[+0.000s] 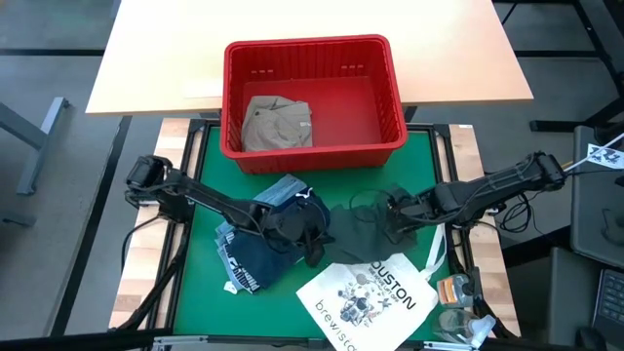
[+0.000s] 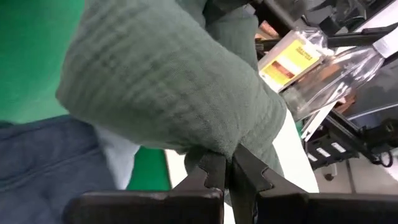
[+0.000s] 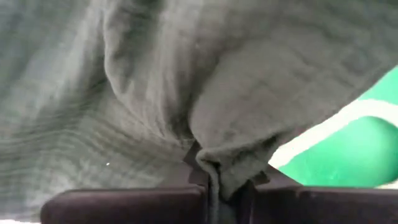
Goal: Fold Laundry from Bin
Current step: Stack the dark green shirt on top of the gray shorts
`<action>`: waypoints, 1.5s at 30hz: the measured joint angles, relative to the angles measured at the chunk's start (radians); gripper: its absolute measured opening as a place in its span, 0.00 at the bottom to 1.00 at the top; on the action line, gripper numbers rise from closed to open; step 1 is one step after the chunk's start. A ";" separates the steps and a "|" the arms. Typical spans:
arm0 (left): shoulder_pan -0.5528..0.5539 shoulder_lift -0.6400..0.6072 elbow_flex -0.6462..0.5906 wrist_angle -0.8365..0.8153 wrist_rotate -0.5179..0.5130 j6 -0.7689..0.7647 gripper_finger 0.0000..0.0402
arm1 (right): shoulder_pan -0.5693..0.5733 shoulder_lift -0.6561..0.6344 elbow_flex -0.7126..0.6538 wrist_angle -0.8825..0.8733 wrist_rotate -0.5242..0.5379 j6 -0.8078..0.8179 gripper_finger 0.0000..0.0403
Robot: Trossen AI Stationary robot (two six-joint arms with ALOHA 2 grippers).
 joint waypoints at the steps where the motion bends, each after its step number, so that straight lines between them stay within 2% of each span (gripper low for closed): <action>1: -0.002 -0.007 0.000 -0.007 -0.003 0.000 0.00 | 0.000 0.000 0.016 0.002 0.025 -0.008 0.05; 6: -0.023 -0.069 0.000 -0.081 -0.014 -0.001 0.00 | 0.000 -0.001 0.071 0.131 0.113 -0.085 0.05; 17: -0.130 -0.258 0.000 -0.347 -0.108 -0.107 0.00 | -0.017 0.083 0.074 0.515 0.122 -0.250 0.05; 21: -0.176 -0.292 0.000 -0.439 -0.129 -0.167 0.00 | -0.054 0.140 0.074 0.692 0.103 -0.334 0.05; 26: -0.245 -0.305 0.000 -0.525 -0.128 -0.276 0.00 | -0.111 0.227 0.074 0.893 0.001 -0.395 0.05; 32: -0.333 -0.309 0.000 -0.700 -0.099 -0.433 0.00 | -0.167 0.320 0.074 0.967 -0.070 -0.417 0.05; 39: -0.398 -0.308 -0.001 -0.945 -0.009 -0.643 0.00 | -0.218 0.420 0.074 1.038 -0.072 -0.465 0.07; 45: -0.425 -0.293 -0.002 -1.002 0.044 -0.713 0.00 | -0.230 0.474 0.074 1.056 -0.104 -0.465 0.09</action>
